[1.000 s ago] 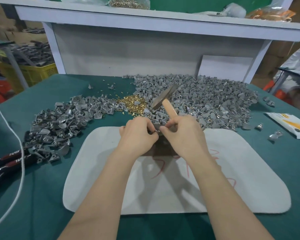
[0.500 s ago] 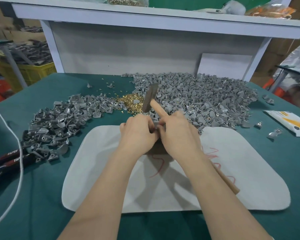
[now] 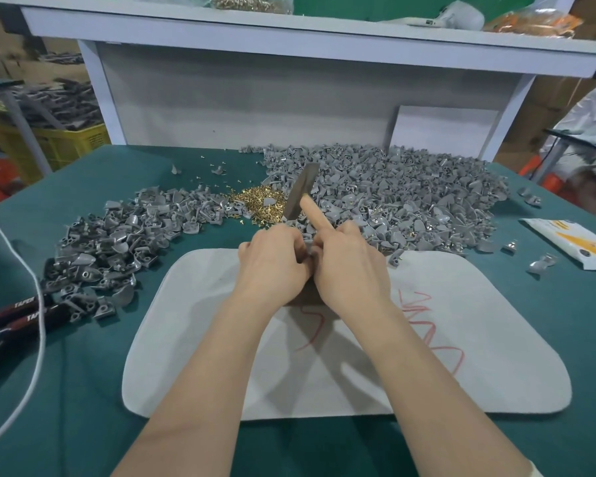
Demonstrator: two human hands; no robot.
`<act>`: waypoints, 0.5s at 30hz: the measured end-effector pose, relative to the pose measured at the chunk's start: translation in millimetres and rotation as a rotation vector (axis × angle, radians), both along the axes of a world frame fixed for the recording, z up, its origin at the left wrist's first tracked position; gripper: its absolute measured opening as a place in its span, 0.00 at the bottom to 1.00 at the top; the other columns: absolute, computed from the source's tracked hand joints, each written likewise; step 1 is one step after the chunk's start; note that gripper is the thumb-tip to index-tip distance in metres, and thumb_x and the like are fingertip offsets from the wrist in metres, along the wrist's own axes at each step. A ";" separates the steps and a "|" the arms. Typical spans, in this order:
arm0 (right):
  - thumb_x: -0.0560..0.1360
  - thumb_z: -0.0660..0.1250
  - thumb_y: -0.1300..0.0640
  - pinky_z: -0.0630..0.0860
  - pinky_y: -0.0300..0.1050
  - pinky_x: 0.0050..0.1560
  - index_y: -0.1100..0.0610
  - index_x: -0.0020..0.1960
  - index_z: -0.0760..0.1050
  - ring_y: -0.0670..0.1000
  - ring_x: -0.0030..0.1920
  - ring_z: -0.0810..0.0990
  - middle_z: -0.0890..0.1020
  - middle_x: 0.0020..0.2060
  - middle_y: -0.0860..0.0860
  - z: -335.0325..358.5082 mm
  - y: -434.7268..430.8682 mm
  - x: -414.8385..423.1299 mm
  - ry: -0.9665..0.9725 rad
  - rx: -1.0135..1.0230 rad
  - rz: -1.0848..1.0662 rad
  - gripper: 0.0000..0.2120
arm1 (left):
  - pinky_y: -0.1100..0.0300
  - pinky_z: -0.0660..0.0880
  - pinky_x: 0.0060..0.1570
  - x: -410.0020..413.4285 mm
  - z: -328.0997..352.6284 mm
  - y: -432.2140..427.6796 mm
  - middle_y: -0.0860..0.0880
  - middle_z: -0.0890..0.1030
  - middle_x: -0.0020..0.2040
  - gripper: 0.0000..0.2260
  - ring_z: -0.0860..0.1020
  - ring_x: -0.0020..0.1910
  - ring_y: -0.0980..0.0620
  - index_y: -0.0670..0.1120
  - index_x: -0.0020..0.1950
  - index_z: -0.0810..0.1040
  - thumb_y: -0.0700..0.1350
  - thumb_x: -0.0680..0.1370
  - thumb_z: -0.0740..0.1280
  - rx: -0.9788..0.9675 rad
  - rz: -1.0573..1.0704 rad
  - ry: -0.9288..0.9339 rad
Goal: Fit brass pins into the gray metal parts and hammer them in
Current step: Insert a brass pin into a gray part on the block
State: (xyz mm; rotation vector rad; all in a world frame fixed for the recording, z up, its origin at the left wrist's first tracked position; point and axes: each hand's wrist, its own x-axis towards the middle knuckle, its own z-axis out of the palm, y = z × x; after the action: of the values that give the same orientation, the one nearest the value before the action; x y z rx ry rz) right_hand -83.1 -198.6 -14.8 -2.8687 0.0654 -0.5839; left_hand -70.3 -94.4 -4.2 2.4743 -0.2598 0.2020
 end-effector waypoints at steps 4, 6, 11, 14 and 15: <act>0.79 0.58 0.55 0.64 0.46 0.40 0.51 0.54 0.74 0.58 0.46 0.78 0.63 0.44 0.49 -2.1 -0.7 2.1 -0.006 0.012 -0.003 0.08 | 0.52 0.67 0.53 0.1 -0.7 -0.2 0.48 0.79 0.44 0.05 0.74 0.50 0.42 0.47 0.40 0.75 0.46 0.75 0.67 -0.011 -0.003 -0.006; 0.78 0.58 0.55 0.63 0.46 0.40 0.50 0.53 0.74 0.58 0.46 0.78 0.63 0.44 0.49 -2.9 -1.3 3.4 -0.010 0.027 -0.010 0.08 | 0.53 0.66 0.52 0.5 -2.0 -0.7 0.48 0.78 0.43 0.06 0.74 0.50 0.42 0.47 0.40 0.74 0.46 0.75 0.66 -0.008 -0.003 -0.009; 0.79 0.58 0.54 0.65 0.46 0.41 0.48 0.55 0.74 0.58 0.47 0.77 0.65 0.44 0.49 -3.0 -5.2 4.0 -0.003 0.062 0.026 0.08 | 0.53 0.69 0.53 0.9 -3.6 -0.4 0.51 0.76 0.40 0.09 0.75 0.49 0.44 0.49 0.36 0.71 0.46 0.74 0.67 -0.030 -0.001 0.011; 0.78 0.61 0.53 0.69 0.46 0.44 0.47 0.53 0.78 0.57 0.48 0.77 0.72 0.46 0.50 -1.3 -13.0 4.0 -0.005 0.181 0.102 0.08 | 0.51 0.71 0.56 2.3 -4.6 3.9 0.53 0.78 0.41 0.10 0.77 0.51 0.46 0.52 0.34 0.71 0.45 0.73 0.69 -0.067 0.005 0.045; 0.78 0.62 0.53 0.72 0.45 0.46 0.47 0.51 0.79 0.56 0.48 0.77 0.75 0.47 0.51 -0.3 -16.2 4.4 -0.008 0.250 0.119 0.08 | 0.50 0.71 0.58 3.0 -5.1 5.4 0.53 0.78 0.42 0.09 0.77 0.52 0.47 0.53 0.35 0.71 0.45 0.73 0.69 -0.075 0.004 0.055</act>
State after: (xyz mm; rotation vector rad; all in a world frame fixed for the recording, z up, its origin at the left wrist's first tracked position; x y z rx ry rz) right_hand -78.7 -214.9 -15.1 -2.6070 -0.0318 -0.5229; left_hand -67.3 -89.0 -9.3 2.4024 -0.2205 0.1429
